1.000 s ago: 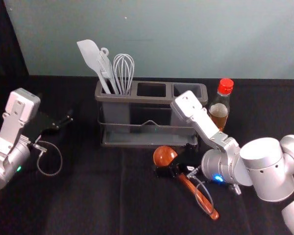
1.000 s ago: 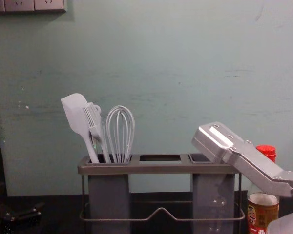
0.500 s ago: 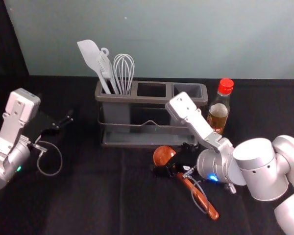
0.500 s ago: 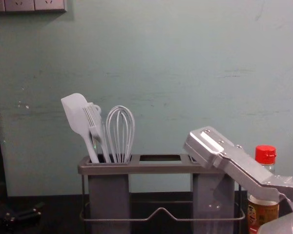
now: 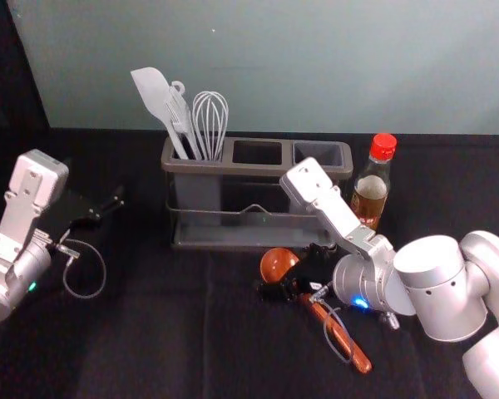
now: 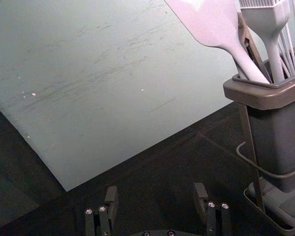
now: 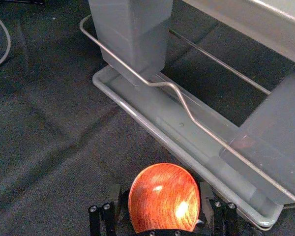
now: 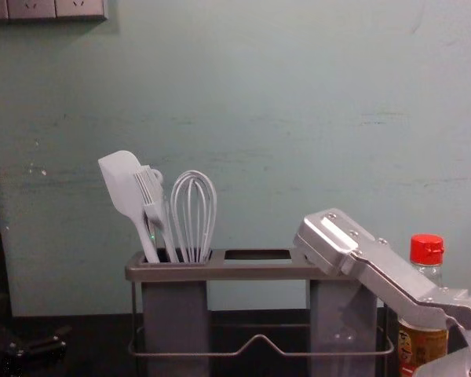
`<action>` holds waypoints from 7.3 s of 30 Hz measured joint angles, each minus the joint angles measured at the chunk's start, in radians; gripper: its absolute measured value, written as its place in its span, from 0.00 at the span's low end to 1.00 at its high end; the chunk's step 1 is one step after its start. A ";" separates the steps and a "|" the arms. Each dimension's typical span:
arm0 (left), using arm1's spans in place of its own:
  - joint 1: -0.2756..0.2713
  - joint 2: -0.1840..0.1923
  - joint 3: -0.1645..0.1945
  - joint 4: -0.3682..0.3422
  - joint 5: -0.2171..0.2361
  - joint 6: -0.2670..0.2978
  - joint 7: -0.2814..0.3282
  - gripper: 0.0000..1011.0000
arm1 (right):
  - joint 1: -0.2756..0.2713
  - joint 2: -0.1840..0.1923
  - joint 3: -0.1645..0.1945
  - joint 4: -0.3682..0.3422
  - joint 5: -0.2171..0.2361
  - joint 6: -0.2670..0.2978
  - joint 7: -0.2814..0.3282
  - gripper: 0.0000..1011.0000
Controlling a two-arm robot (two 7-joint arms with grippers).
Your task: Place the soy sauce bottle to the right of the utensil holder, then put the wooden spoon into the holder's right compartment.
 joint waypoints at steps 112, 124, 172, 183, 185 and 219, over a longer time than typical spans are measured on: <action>0.000 0.000 0.000 0.000 0.000 0.000 0.000 0.99 | 0.130 -0.051 0.169 0.116 0.164 -1.057 0.053 0.83; 0.000 0.000 0.000 0.000 0.000 0.000 0.000 0.99 | 0.174 -0.091 0.167 0.221 0.138 -1.082 0.051 0.83; 0.000 0.000 0.000 0.000 0.000 0.000 0.000 0.99 | 0.064 0.079 0.181 0.034 0.203 -0.838 0.119 0.83; 0.000 0.000 0.000 0.000 0.000 0.000 0.000 0.99 | 0.046 0.110 0.181 0.005 0.221 -0.817 0.110 0.83; 0.000 0.000 0.000 0.000 0.000 0.000 0.000 0.99 | 0.044 0.111 0.179 0.005 0.223 -0.811 0.105 0.83; 0.000 0.000 0.000 0.000 0.000 0.000 0.000 0.99 | 0.040 0.109 0.146 0.054 0.229 -0.762 0.095 0.83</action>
